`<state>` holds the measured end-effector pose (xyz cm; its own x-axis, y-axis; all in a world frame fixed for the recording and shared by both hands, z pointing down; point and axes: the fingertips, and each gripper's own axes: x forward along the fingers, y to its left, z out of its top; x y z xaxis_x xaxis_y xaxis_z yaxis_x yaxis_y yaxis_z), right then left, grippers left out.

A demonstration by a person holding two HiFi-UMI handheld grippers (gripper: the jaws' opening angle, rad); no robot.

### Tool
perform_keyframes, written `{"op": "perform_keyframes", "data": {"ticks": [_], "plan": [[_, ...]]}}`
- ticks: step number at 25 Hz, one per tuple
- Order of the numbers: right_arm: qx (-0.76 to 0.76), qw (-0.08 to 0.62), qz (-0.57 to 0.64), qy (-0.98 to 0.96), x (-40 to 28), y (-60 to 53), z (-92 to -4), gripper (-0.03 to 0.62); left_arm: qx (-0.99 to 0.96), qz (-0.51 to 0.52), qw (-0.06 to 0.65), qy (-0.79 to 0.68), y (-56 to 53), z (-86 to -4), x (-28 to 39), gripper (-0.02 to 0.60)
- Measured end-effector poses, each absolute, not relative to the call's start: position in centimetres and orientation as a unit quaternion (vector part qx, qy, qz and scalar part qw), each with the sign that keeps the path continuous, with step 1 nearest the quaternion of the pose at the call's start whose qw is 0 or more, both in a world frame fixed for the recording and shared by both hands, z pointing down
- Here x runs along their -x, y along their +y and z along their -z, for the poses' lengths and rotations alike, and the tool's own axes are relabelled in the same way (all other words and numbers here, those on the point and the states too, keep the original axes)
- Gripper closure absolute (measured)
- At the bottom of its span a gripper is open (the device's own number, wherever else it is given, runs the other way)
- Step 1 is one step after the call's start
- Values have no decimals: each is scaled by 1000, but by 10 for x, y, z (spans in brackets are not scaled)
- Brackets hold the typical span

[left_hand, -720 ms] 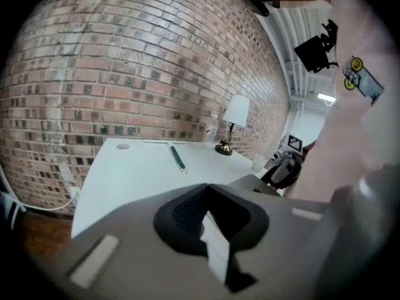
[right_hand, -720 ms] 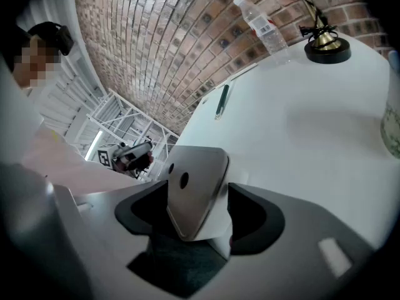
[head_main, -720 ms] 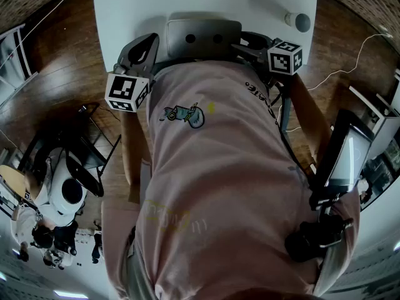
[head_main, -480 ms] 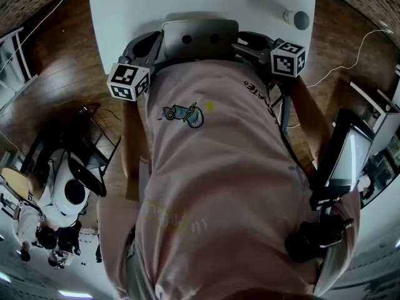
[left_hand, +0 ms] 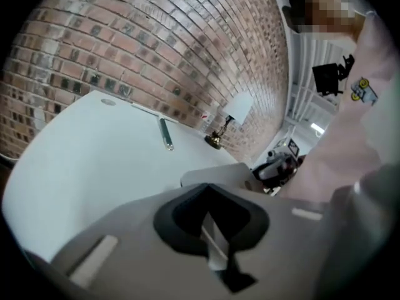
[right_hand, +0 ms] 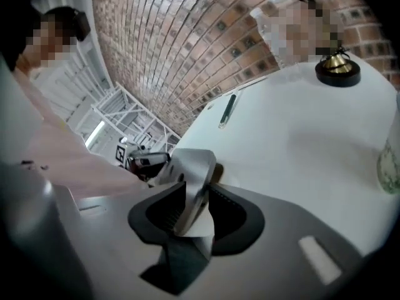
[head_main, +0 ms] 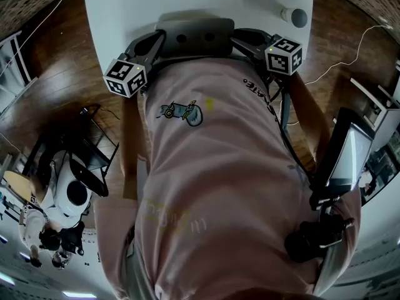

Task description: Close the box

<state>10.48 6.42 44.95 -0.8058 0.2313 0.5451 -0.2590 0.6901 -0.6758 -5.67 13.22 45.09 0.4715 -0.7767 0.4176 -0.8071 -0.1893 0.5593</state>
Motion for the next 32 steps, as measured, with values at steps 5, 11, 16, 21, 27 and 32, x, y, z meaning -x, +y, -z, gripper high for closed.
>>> {"op": "perform_keyframes", "data": {"ticks": [5, 11, 16, 21, 27, 32], "plan": [[-6, 298, -388, -872, -96, 73, -455, 459, -767, -20, 379, -517, 140, -452, 64, 581], [33, 255, -383, -887, -78, 75, -419, 539, -768, -13, 386, -510, 141, -451, 64, 581], [64, 313, -315, -894, -77, 83, -444, 469, -768, 4, 389, -508, 138, -451, 64, 581], [110, 291, -358, -881, -60, 102, -435, 575, -772, -28, 381, -507, 135, -451, 61, 581], [100, 276, -360, -886, -69, 88, -419, 579, -747, 11, 378, -546, 138, -446, 82, 581], [64, 225, -402, -886, -77, 65, -387, 579, -779, -34, 341, -525, 148, -426, 71, 581]]}}
